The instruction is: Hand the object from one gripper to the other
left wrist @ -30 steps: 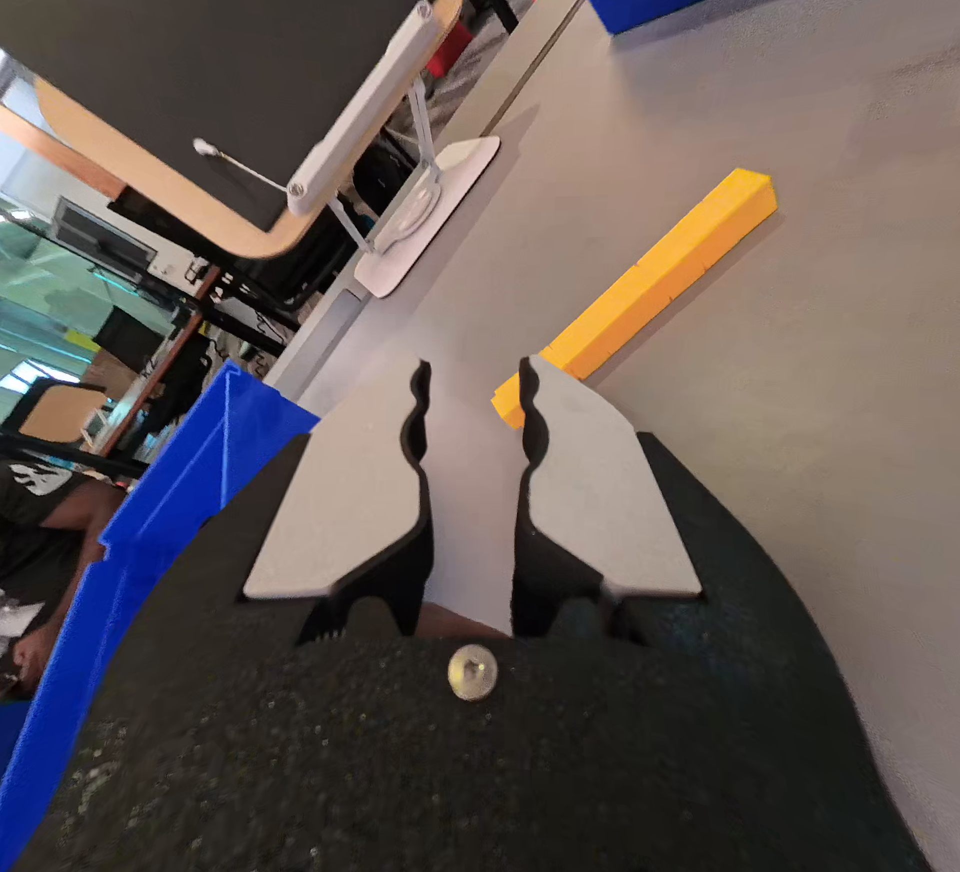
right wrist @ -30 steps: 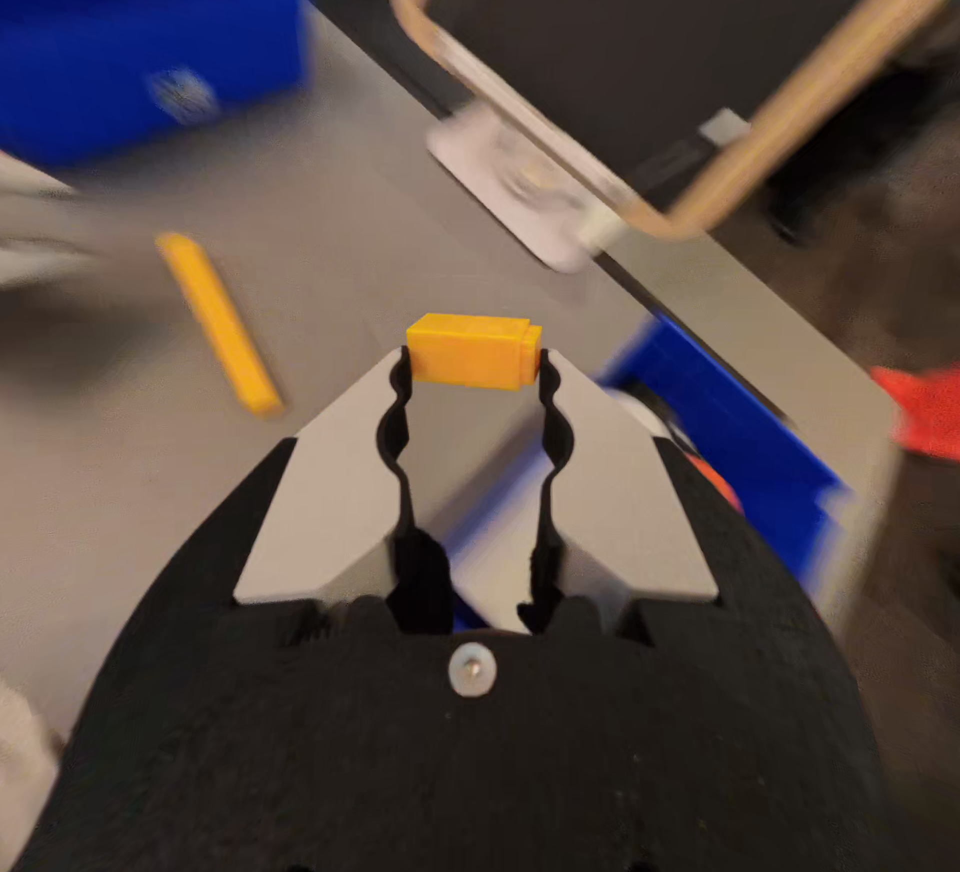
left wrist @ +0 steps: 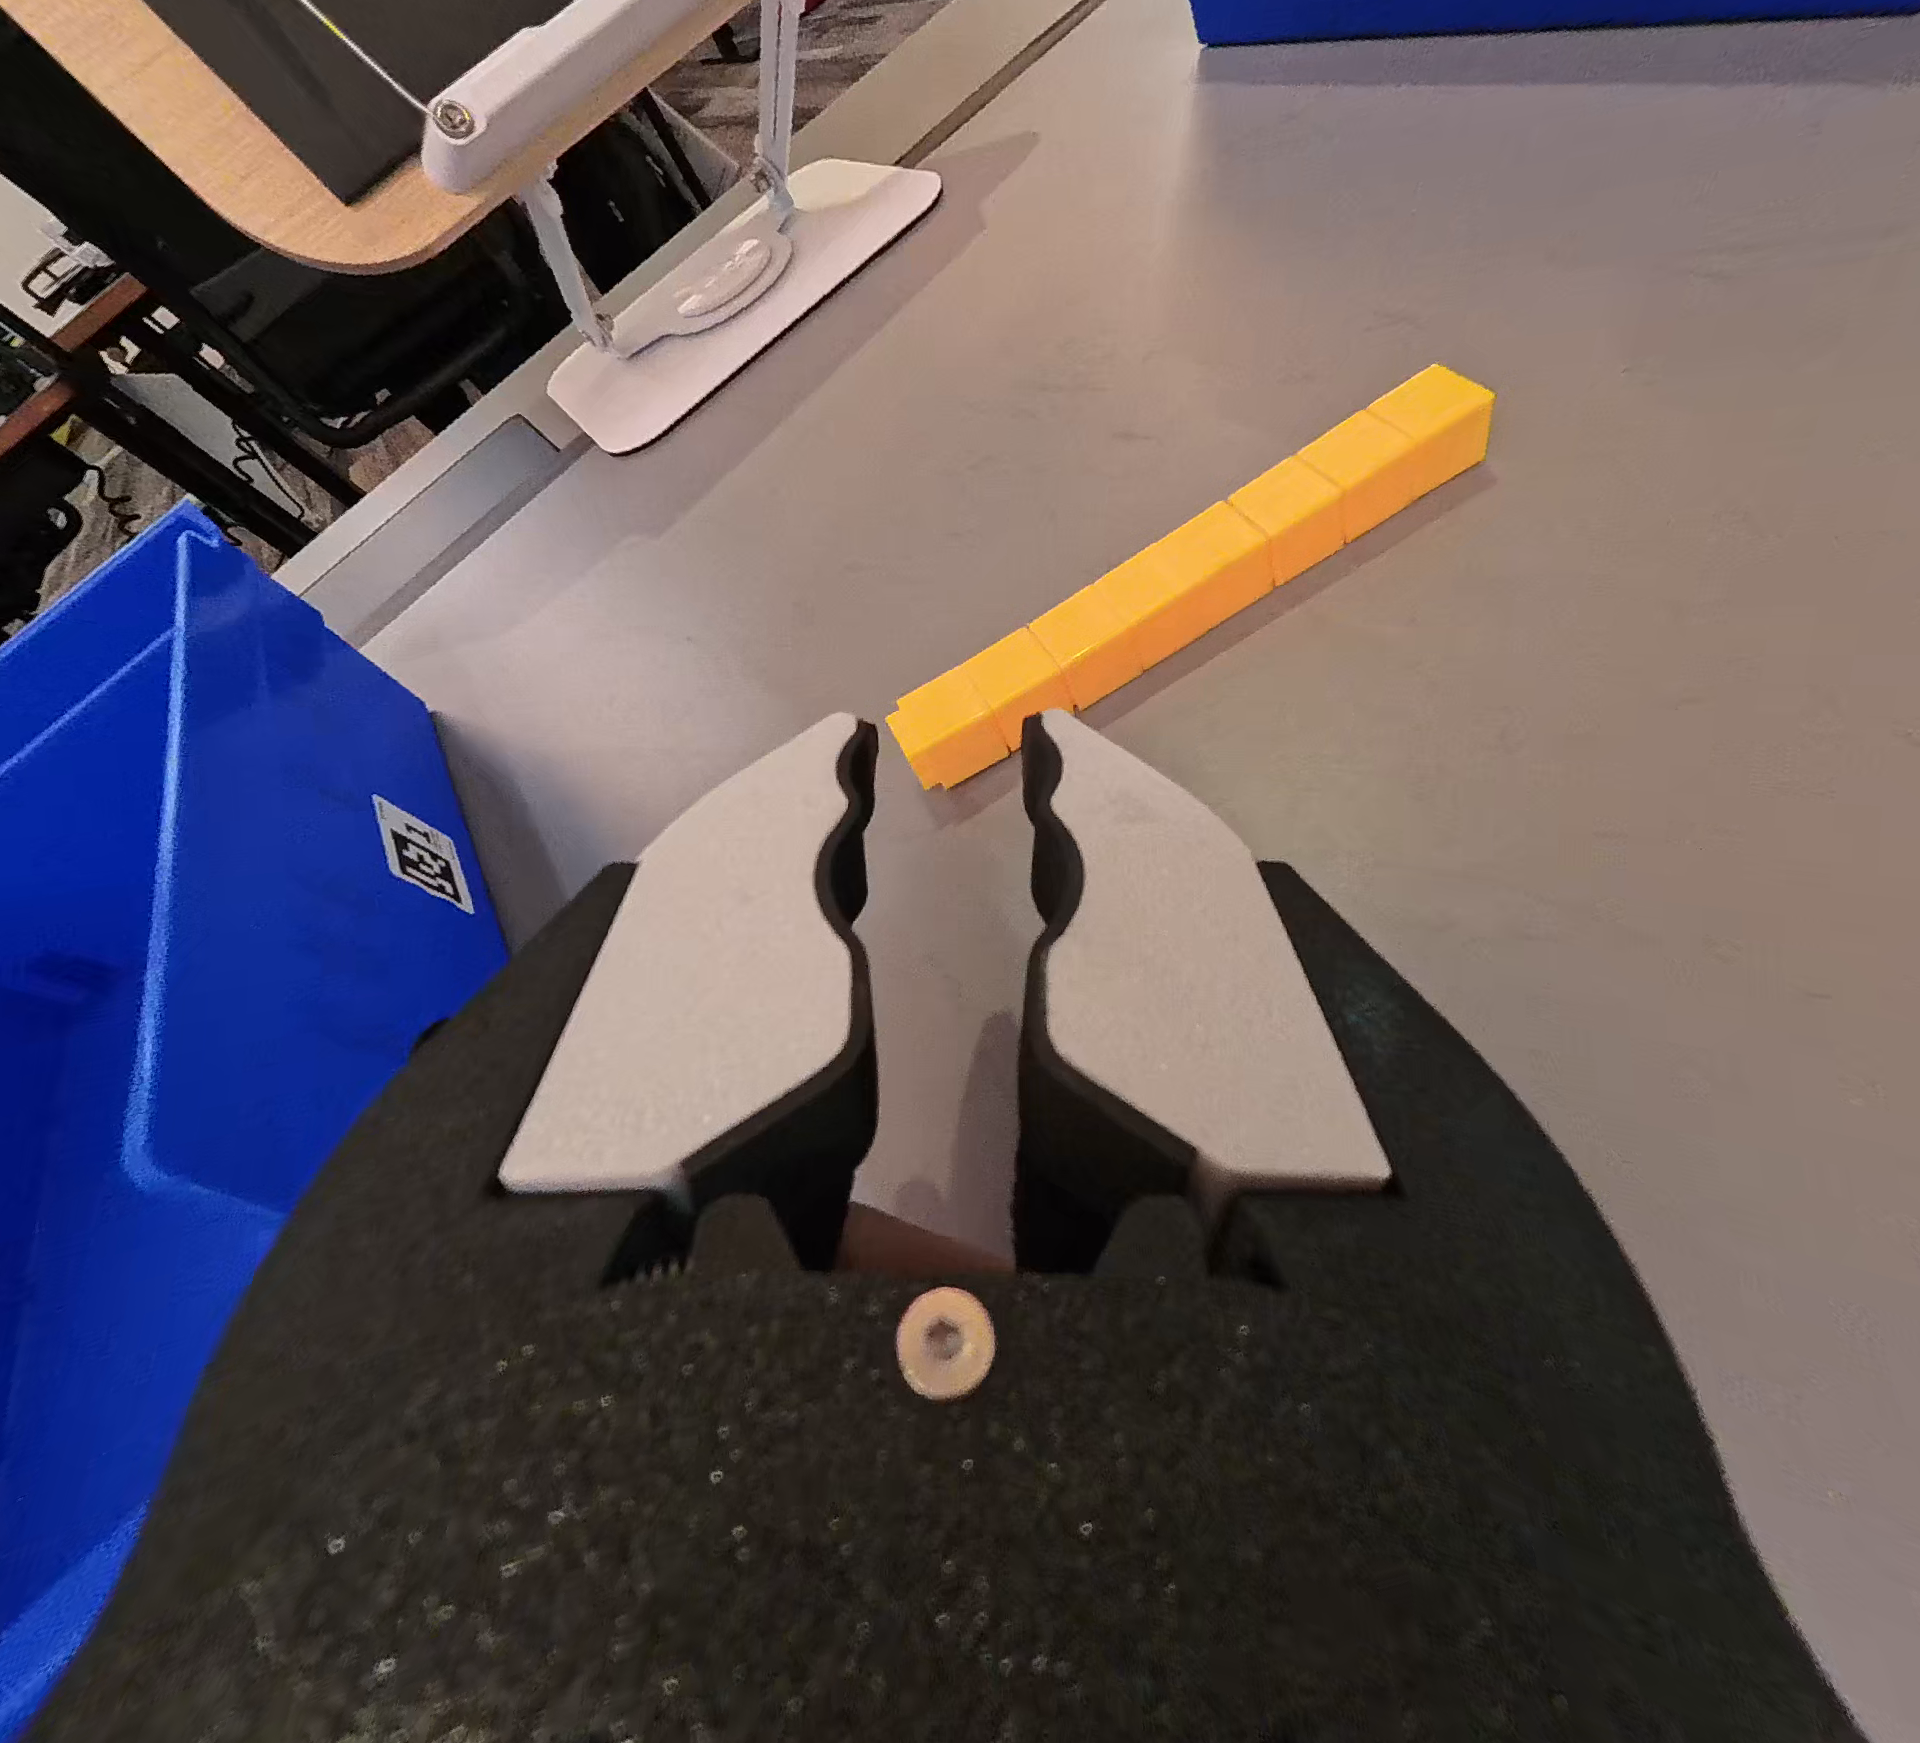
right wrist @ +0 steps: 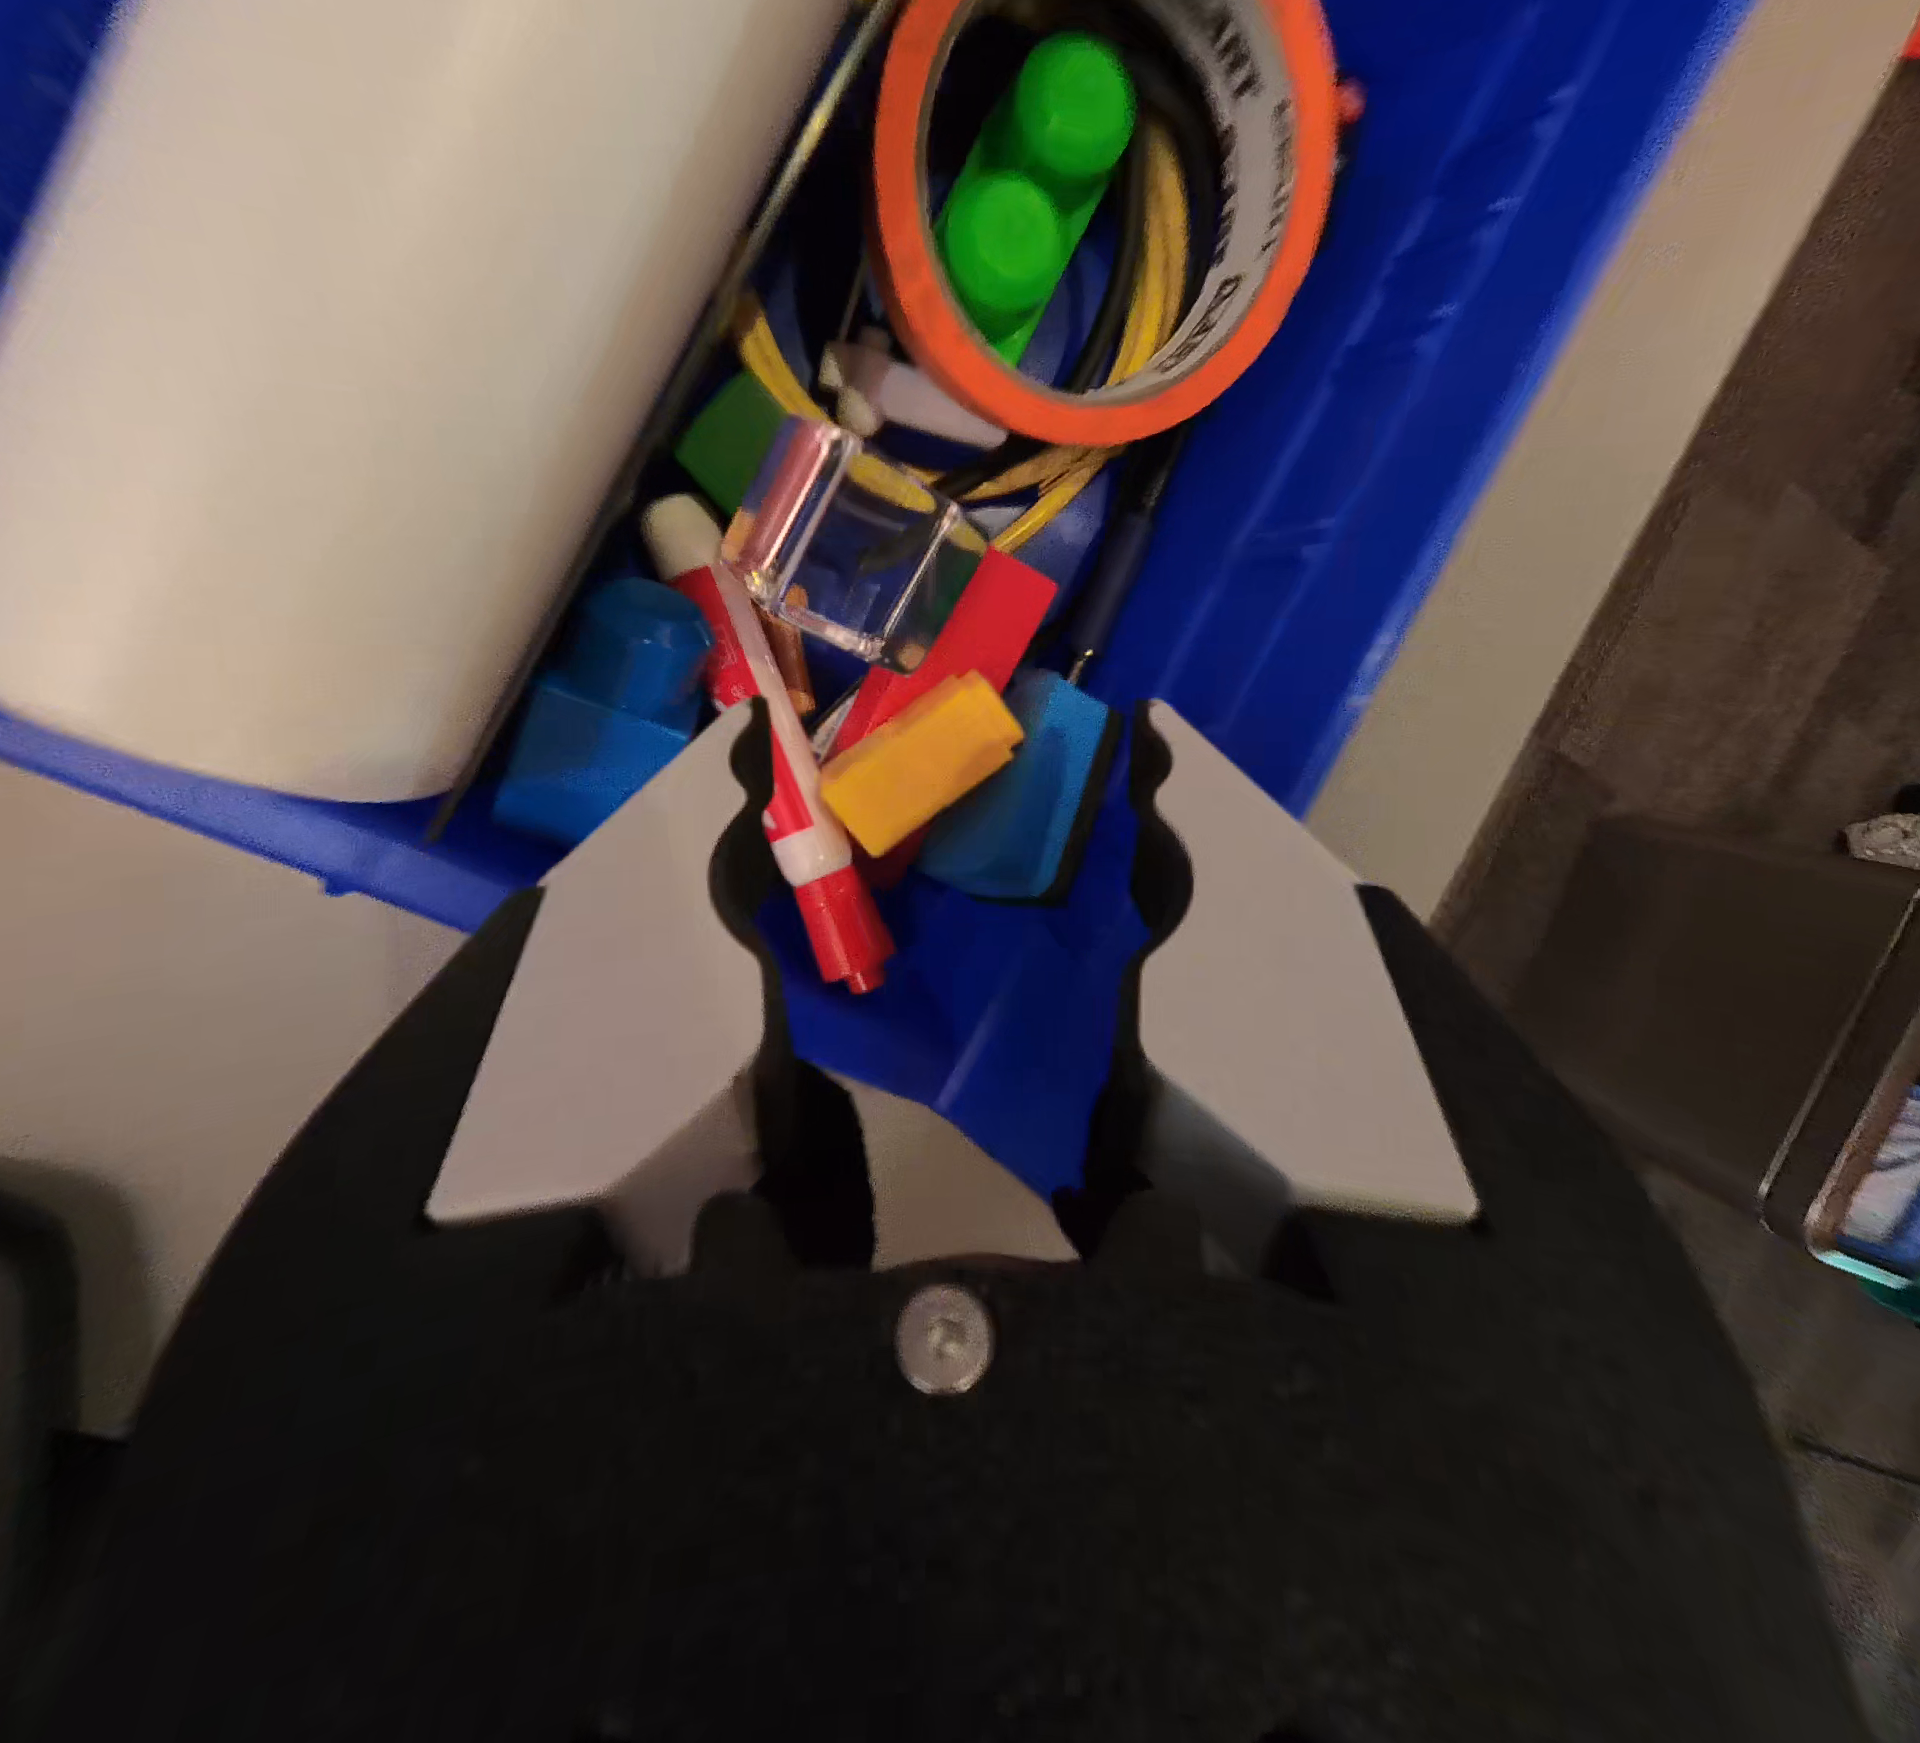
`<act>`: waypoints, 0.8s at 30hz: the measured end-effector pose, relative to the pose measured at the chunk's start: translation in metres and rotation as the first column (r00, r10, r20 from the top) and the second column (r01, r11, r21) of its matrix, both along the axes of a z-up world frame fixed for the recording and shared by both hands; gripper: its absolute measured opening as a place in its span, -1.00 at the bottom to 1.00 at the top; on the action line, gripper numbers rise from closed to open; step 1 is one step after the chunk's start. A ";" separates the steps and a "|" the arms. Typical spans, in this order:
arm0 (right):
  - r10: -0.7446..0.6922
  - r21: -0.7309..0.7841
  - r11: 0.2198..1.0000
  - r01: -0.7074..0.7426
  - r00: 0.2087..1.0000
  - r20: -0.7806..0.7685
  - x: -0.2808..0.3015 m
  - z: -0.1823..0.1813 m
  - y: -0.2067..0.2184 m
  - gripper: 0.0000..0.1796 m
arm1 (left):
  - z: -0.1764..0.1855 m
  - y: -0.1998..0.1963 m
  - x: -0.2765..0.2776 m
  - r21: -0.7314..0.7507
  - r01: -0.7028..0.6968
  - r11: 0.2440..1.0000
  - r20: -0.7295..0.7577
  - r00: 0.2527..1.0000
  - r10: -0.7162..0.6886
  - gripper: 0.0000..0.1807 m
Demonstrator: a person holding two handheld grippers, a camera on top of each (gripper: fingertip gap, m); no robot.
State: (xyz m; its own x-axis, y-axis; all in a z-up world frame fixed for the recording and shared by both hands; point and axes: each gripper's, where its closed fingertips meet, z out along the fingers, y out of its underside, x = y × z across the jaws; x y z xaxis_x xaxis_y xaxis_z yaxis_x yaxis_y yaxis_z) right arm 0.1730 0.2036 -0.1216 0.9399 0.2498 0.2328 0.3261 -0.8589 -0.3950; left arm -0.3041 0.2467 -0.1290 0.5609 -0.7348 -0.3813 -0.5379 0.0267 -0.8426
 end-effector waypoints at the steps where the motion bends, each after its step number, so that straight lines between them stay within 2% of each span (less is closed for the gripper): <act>1: -0.004 0.041 0.999 0.004 1.000 -0.016 -0.002 0.014 0.000 -0.23 | 0.000 0.000 0.000 -0.004 0.000 1.000 0.003 1.000 0.000 -0.70; 4: 0.070 0.202 0.978 -0.051 0.994 -0.089 -0.034 0.067 0.005 -0.24 | -0.002 0.002 -0.001 -0.020 -0.003 1.000 0.006 1.000 0.003 -0.70; 7: 0.266 0.377 0.907 -0.189 0.950 -0.164 -0.110 0.115 0.016 -0.24 | -0.005 0.004 -0.002 -0.036 -0.012 0.999 0.007 1.000 0.013 -0.69; 9: 0.426 0.415 0.853 -0.317 0.882 -0.202 -0.178 0.121 0.021 -0.24 | -0.006 0.006 -0.004 -0.046 -0.024 0.999 0.012 1.000 0.025 -0.69; 12: 0.676 0.421 0.727 -0.542 0.673 -0.299 -0.302 0.094 0.021 -0.24 | -0.005 0.009 -0.009 -0.060 -0.047 0.997 0.026 0.999 0.048 -0.69; 14: 0.741 0.390 0.671 -0.630 0.575 -0.347 -0.368 0.049 0.025 -0.24 | -0.003 0.013 -0.013 -0.066 -0.067 0.996 0.039 0.997 0.070 -0.69; 17: 0.735 0.197 0.676 -0.710 0.628 -0.256 -0.402 -0.043 0.040 -0.24 | 0.000 0.019 -0.021 -0.088 -0.089 0.992 0.070 0.993 0.096 -0.69; 18: 0.735 0.155 0.676 -0.720 0.647 -0.201 -0.403 -0.061 0.045 -0.24 | 0.000 0.020 -0.023 -0.098 -0.092 0.991 0.082 0.992 0.100 -0.69; 19: 0.733 0.157 0.680 -0.716 0.663 -0.154 -0.402 -0.067 0.051 -0.26 | 0.000 0.022 -0.024 -0.106 -0.093 0.990 0.094 0.990 0.103 -0.69; 21: 0.727 0.225 0.685 -0.693 0.671 -0.145 -0.405 -0.056 0.058 -0.43 | 0.001 0.024 -0.026 -0.119 -0.087 0.989 0.111 0.989 0.100 -0.69; 24: 0.705 0.253 0.706 -0.661 0.692 -0.159 -0.399 -0.047 0.063 -0.49 | -0.001 0.027 -0.026 -0.129 -0.083 0.988 0.116 0.988 0.098 -0.69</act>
State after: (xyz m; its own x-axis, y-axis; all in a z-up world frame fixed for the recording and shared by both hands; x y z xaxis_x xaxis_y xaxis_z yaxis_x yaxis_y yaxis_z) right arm -0.2264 0.2662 -0.1687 0.5525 0.8223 0.1360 0.6786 -0.3490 -0.6463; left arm -0.3300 0.2741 -0.1302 0.6639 -0.7162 -0.2153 -0.4264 -0.1260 -0.8957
